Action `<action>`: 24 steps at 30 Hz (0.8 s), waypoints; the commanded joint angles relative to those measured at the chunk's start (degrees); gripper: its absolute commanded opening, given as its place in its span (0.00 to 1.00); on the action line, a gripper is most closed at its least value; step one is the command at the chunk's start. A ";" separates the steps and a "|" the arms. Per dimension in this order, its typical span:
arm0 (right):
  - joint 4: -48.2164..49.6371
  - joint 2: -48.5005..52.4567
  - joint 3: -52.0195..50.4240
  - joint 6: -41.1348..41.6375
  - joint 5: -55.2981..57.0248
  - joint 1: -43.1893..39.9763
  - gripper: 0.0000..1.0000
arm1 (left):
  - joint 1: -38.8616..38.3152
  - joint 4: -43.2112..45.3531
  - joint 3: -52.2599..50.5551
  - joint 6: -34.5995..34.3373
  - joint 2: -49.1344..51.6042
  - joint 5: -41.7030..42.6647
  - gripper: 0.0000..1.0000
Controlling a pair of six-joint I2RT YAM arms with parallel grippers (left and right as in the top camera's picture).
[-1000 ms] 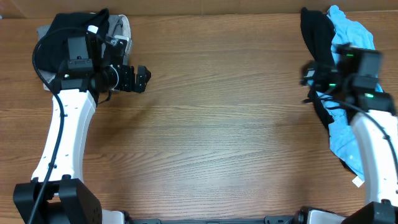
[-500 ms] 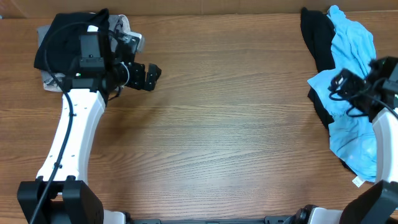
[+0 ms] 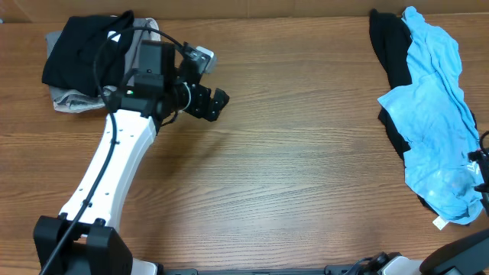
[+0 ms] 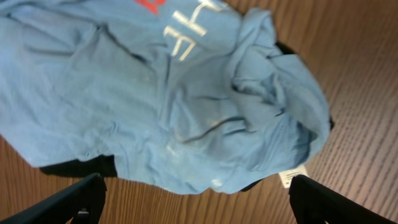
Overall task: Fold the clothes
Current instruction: 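Reach the right gripper to the light-blue T-shirt and grasp it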
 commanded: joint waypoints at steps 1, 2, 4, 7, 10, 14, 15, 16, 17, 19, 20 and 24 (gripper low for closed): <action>1.01 -0.83 -1.07 0.48 0.52 -1.44 0.96 | -1.53 0.07 1.29 -0.33 2.69 0.00 0.95; 1.60 -0.83 -1.68 0.52 0.48 -1.55 0.96 | -1.75 0.07 1.29 -0.66 2.95 -0.02 0.95; 3.10 -0.83 -3.02 0.63 0.50 -1.53 0.95 | -2.10 0.02 1.29 -1.29 3.80 -0.02 0.94; 5.55 -0.83 -4.96 1.81 0.55 -1.55 0.93 | -2.19 0.07 1.29 -1.60 4.35 -0.02 0.93; 7.54 -0.83 -6.19 1.79 0.83 -1.64 0.90 | -2.19 0.52 1.29 -1.60 4.46 -0.02 0.93; 8.94 -0.79 -6.47 1.79 4.59 -1.66 0.88 | -2.19 1.38 1.29 -1.55 4.46 -0.04 0.93; 9.18 -0.79 -6.47 1.79 5.33 -1.64 0.87 | -2.19 1.60 1.29 -1.55 4.46 -0.04 0.93; 9.42 -0.79 -6.47 1.79 5.66 -1.66 0.87 | -2.19 1.84 1.29 -1.55 4.46 -0.04 0.93; 9.64 -0.79 -6.47 1.77 5.73 -1.66 0.87 | -2.19 2.14 1.29 -1.53 4.50 -0.04 0.93; 10.34 -0.72 -6.47 1.75 5.99 -1.64 0.85 | -2.19 2.73 1.29 -1.53 4.61 -0.04 0.93; 10.75 -0.70 -6.54 1.57 6.29 -1.64 0.84 | -2.19 3.04 1.29 -1.53 4.66 -0.04 0.93; 13.09 -0.52 -8.44 1.09 7.02 -1.64 0.75 | -2.19 3.28 1.29 -1.53 4.68 -0.04 0.93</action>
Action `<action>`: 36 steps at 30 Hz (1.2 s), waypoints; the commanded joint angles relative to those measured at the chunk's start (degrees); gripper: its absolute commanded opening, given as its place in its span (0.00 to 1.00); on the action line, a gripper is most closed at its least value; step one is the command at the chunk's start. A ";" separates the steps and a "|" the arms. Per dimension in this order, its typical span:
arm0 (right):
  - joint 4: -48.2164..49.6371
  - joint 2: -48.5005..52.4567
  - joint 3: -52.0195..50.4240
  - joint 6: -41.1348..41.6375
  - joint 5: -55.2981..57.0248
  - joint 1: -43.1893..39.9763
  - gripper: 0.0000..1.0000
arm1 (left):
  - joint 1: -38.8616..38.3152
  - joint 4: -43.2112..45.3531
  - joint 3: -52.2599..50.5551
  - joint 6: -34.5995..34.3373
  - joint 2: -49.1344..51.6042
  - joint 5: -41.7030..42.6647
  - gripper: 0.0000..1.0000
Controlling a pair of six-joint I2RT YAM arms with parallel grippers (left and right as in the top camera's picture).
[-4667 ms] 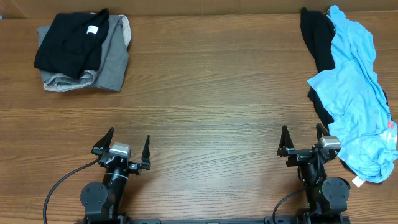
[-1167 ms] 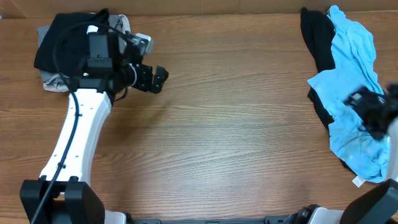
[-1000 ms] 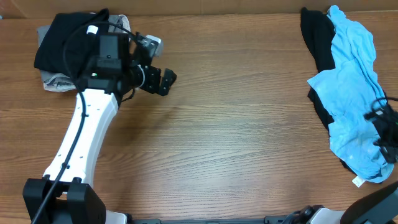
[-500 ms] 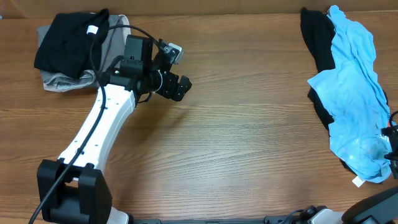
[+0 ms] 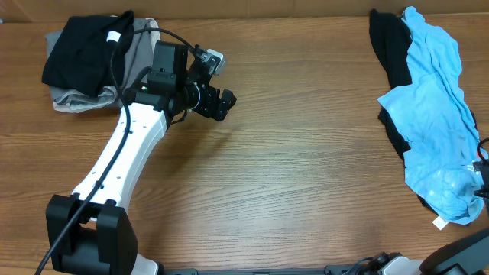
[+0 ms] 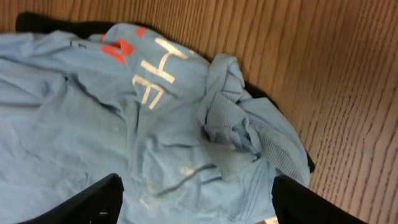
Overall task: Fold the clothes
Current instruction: 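Reach the right gripper to the light-blue T-shirt and grasp it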
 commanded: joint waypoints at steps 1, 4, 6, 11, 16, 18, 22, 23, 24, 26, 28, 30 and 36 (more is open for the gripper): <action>1.40 -0.50 -2.54 -0.28 1.55 -0.15 0.75 | -0.35 0.35 1.29 -0.37 0.33 -0.04 0.93; 3.96 -0.46 -5.44 -0.28 1.53 -0.15 0.75 | -0.35 0.37 1.29 -0.37 0.33 -0.04 0.93; 5.31 -0.46 -7.10 -0.31 1.51 -0.15 0.74 | -0.35 0.44 1.29 -0.37 0.33 -0.04 0.93; 9.25 -0.46 -10.93 -0.24 1.36 -0.13 0.72 | -0.35 0.42 1.29 -0.37 0.33 -0.04 0.93; 13.11 -0.42 -13.38 -0.24 1.03 0.00 0.70 | -0.35 0.42 1.29 -0.37 0.33 -0.28 0.94; 14.58 -0.39 -14.38 -0.24 1.03 0.00 0.69 | -0.35 0.39 1.29 -0.37 0.33 -1.36 0.93; 16.31 -0.39 -15.26 -0.22 1.03 0.00 0.61 | -0.35 0.42 1.29 -0.37 0.33 -2.60 0.94; 16.55 -0.31 -15.32 -0.22 1.03 0.00 0.59 | -0.35 0.44 1.29 -0.37 0.33 -2.64 0.94; 16.72 -0.26 -15.39 -0.22 1.03 0.00 0.58 | -0.35 0.48 1.29 -0.37 0.33 -2.64 0.94; 17.25 -0.07 -15.63 -0.22 1.03 0.00 0.55 | -0.35 0.74 1.29 -0.37 0.33 -2.64 0.94; 17.49 0.48 -15.67 -0.22 1.03 0.00 0.49 | -0.35 1.05 1.29 -0.37 0.33 -2.62 0.94; 17.62 1.09 -15.67 -0.24 1.03 0.00 0.45 | -0.35 1.36 1.29 -0.37 0.33 -2.62 0.94; 17.77 4.28 -15.72 -0.24 1.05 0.00 0.43 | -0.35 1.44 1.29 -0.37 0.33 -2.62 0.94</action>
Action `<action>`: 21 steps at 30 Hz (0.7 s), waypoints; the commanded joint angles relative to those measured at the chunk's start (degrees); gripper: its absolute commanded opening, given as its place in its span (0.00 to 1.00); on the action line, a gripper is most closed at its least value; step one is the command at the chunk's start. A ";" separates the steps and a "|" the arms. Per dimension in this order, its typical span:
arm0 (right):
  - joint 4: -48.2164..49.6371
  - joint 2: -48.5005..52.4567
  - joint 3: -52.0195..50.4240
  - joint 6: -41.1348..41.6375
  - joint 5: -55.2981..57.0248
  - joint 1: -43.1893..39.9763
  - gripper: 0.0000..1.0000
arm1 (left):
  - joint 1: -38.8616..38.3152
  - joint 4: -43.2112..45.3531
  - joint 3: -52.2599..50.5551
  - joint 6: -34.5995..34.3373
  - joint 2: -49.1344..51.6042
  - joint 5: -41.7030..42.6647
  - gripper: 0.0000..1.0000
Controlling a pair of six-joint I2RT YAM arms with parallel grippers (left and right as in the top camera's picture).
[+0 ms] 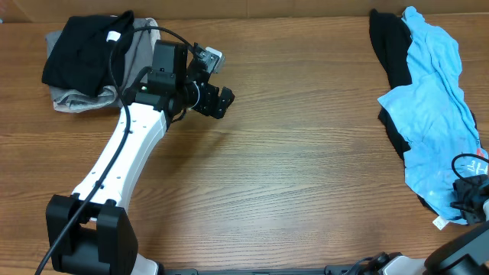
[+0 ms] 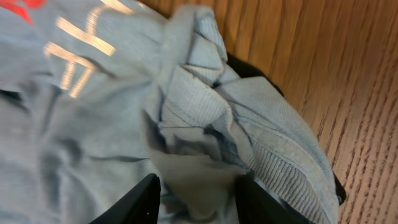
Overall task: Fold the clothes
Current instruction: 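Reach the right gripper to the light-blue T-shirt and grasp it, then lift the blue T-shirt with the right gripper and drop it mid-table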
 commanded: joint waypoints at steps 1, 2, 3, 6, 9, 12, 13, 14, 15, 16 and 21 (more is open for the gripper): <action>0.44 2.40 -0.50 -0.07 0.35 -0.02 0.43 | -0.35 0.24 1.29 -0.37 0.33 -0.39 0.94; 0.48 2.60 -0.50 -0.07 0.22 -0.02 0.43 | -0.35 0.26 1.29 -0.37 0.33 -0.39 0.94; 0.61 2.69 -0.50 -0.07 -0.11 -0.02 0.42 | -0.35 0.24 1.29 -0.37 0.33 -0.39 0.94; 0.81 2.67 -0.31 -0.07 -0.70 -0.02 0.22 | -0.35 0.24 1.29 -0.37 0.33 -0.42 0.94; 0.63 2.64 0.13 0.17 -1.16 -0.02 0.10 | -0.35 0.26 1.29 -0.37 0.33 -0.42 0.94; -0.87 2.38 1.99 0.28 -3.23 -0.02 0.04 | -0.33 0.37 1.29 -0.37 0.31 -0.46 0.94; -1.97 2.25 3.17 0.28 -3.80 -0.02 0.04 | -0.26 0.48 1.29 -0.37 0.31 -0.59 0.93; -3.06 2.10 4.35 0.24 -4.26 -0.02 0.04 | -0.24 0.70 1.29 -0.37 0.31 -0.63 0.93; -4.46 1.88 5.86 0.11 -4.72 -0.02 0.04 | -0.22 0.96 1.29 -0.37 0.28 -0.63 0.93; -6.56 1.49 8.07 0.00 -5.31 0.00 0.04 | -0.22 1.38 1.31 -0.39 0.17 -0.61 0.92; -16.26 -0.42 18.93 -5.33 -12.35 -0.02 0.04 | -0.22 1.70 3.23 -0.44 -0.20 -0.57 0.89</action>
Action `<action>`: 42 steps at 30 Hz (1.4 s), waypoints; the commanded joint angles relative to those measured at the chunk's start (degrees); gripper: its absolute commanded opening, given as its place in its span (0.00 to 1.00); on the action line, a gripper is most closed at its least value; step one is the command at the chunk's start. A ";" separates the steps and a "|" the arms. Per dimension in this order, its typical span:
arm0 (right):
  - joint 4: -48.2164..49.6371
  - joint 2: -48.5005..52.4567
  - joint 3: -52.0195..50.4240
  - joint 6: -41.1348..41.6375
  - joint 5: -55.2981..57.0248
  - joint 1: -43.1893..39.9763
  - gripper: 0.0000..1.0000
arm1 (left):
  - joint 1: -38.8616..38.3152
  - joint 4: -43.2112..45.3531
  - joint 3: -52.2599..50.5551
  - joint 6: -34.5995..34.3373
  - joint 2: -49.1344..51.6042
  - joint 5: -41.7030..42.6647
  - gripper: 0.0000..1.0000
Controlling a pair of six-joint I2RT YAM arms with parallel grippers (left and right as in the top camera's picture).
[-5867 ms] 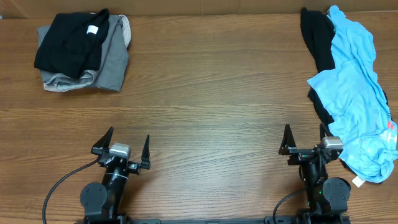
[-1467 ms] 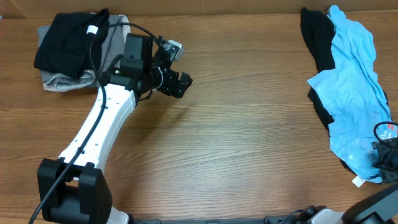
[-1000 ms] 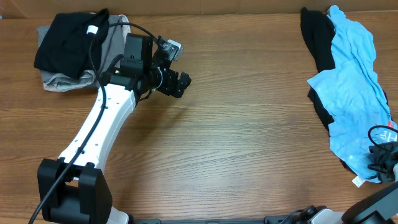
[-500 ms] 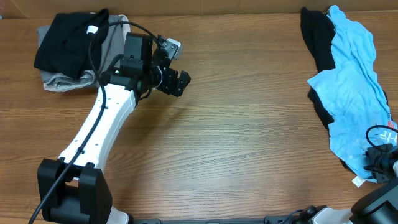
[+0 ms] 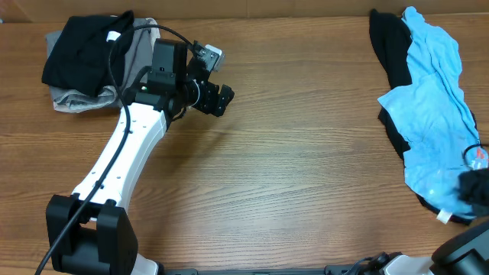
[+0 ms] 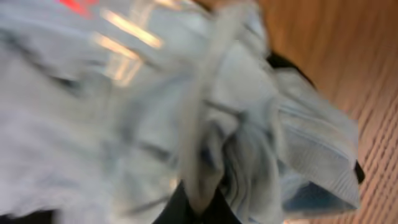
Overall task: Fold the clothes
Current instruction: 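Lift the blue T-shirt with the right gripper and drop it mid-table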
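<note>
A crumpled light blue shirt with white and red print lies along the table's right edge, on top of a black garment. My right gripper is at the shirt's near end. In the right wrist view the right gripper is shut on a bunched fold of the blue shirt; the picture is blurred. My left gripper hovers over bare table at the upper left, open, holding nothing.
A folded pile, black cloth on grey cloth, sits at the table's far left corner behind the left arm. The wooden table spans the middle. A white label pokes out at the shirt's near end.
My right gripper has gone from open around the shirt's bunched fold to shut on it, and has shifted a little further onto the cloth. The left arm has stayed put.
First my right gripper hung open above the shirt's near end while the left arm stood by the folded pile. Then the left arm had swung slightly right and the right gripper was nearer the printed part. Later its fingers flanked a bunched fold, which they now grip.
</note>
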 commanded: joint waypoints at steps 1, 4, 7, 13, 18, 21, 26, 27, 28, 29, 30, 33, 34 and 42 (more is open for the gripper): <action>-4.48 -3.13 9.22 -5.25 -7.78 0.02 0.04 | -0.22 0.07 3.91 -0.42 -0.26 -0.26 0.87; -13.22 -3.52 17.94 -11.08 -16.31 0.04 0.04 | -0.22 -0.44 7.30 -0.81 -0.48 -0.26 0.83; -20.87 -3.52 25.31 -15.17 -20.72 1.05 0.04 | -0.20 -1.53 11.13 -0.76 -0.98 -0.31 0.83; -31.06 -4.11 34.53 -19.89 -24.46 9.20 0.04 | 0.90 -3.78 17.84 -0.79 -1.42 -0.48 0.85; -31.50 -5.77 36.57 -19.04 -24.46 23.08 0.04 | 3.91 -8.35 23.61 -0.83 -1.44 -0.48 0.84; -30.56 -6.08 37.48 -17.09 -24.46 32.59 0.04 | 6.62 -11.08 26.40 -0.81 -1.51 -0.50 0.83; -27.26 -6.08 39.26 -12.87 -23.19 48.33 0.04 | 11.61 -13.70 29.24 -1.03 -1.90 -0.48 0.82; -26.29 -6.08 39.87 -11.47 -22.21 51.47 0.04 | 12.44 -13.88 29.49 -1.18 -1.99 -0.48 0.82; -25.40 -6.08 40.61 -10.43 -21.22 54.36 0.04 | 13.35 -13.97 29.59 -1.22 -2.08 -0.46 0.82; -24.81 -6.08 41.66 -9.35 -20.13 57.07 0.04 | 14.08 -14.01 29.62 -1.22 -2.14 -0.46 0.83; -24.41 -6.08 42.71 -8.26 -19.12 59.32 0.04 | 14.86 -14.21 29.62 -1.20 -2.21 -0.48 0.83; -24.22 -6.08 46.97 -6.47 -16.33 66.27 0.04 | 16.79 -15.10 29.59 -1.20 -2.21 -0.48 0.83; -24.33 -6.08 48.26 -5.66 -15.45 68.15 0.04 | 17.33 -15.45 29.59 -1.20 -2.21 -0.48 0.83; -24.24 -6.08 54.86 -2.05 -9.60 83.82 0.04 | 20.09 -15.87 29.62 -1.20 -3.32 -0.48 0.84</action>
